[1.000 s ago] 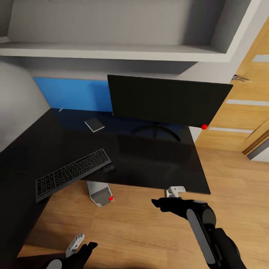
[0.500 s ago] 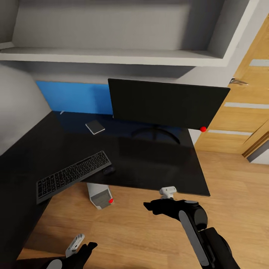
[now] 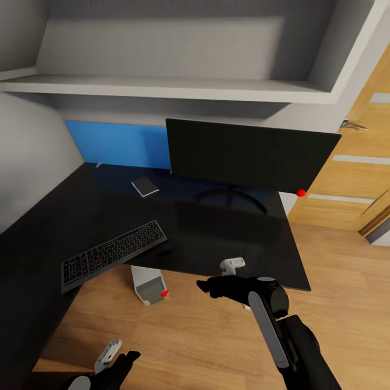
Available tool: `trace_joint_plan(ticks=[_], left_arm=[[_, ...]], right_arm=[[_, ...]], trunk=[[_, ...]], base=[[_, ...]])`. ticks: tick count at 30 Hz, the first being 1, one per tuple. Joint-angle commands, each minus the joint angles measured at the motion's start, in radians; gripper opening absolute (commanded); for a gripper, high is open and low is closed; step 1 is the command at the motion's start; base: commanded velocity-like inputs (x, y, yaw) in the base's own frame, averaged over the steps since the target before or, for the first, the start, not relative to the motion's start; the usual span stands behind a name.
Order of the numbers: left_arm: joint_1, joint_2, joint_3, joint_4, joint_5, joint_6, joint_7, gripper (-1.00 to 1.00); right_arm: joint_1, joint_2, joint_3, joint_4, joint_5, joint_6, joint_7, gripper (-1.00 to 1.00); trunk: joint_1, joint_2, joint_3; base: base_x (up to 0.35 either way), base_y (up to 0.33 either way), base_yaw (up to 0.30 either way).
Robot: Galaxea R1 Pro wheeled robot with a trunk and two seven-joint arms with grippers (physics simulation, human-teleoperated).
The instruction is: In the bedroom, organize the workspace by keeping the computer under the desk, ensuring the monitor is on the desk, placing the keyboard on the desk next to the monitor, placing the mouse on the desk next to the keyboard, moving the folder from the swivel chair onto the desk next to the mouse, stacking the notebook on top of the folder with the pen on top of the notebook, and positioning the swivel chair next to the desk.
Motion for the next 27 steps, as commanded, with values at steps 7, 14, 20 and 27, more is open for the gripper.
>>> trace_joint_plan(ticks=[7, 14, 20, 27], left_arm=[[-0.001, -0.004, -0.003, -0.001, 0.007, -0.001, 0.01, 1.0], [-0.001, -0.011, -0.001, -0.001, -0.028, -0.001, 0.01, 1.0], [-0.002, -0.018, 0.0, -0.001, -0.039, -0.002, 0.01, 1.0], [-0.002, -0.019, 0.0, -0.001, -0.041, -0.003, 0.01, 1.0]], right_arm=[[-0.013, 0.006, 0.0, -0.001, 0.005, 0.005, 0.005, 1.0], [-0.045, 0.005, 0.002, -0.001, 0.005, 0.005, 0.005, 1.0], [-0.099, 0.0, 0.003, -0.001, 0.006, 0.005, 0.005, 1.0], [-0.14, 0.001, 0.004, 0.0, 0.008, 0.005, 0.003, 1.0]], trunk=[[0.001, -0.002, 0.008], [0.001, -0.002, 0.013], [0.001, -0.002, 0.014], [0.001, -0.002, 0.014]], base=[[0.0, 0.0, 0.155], [0.0, 0.0, 0.145], [0.0, 0.0, 0.04], [0.0, 0.0, 0.007]])
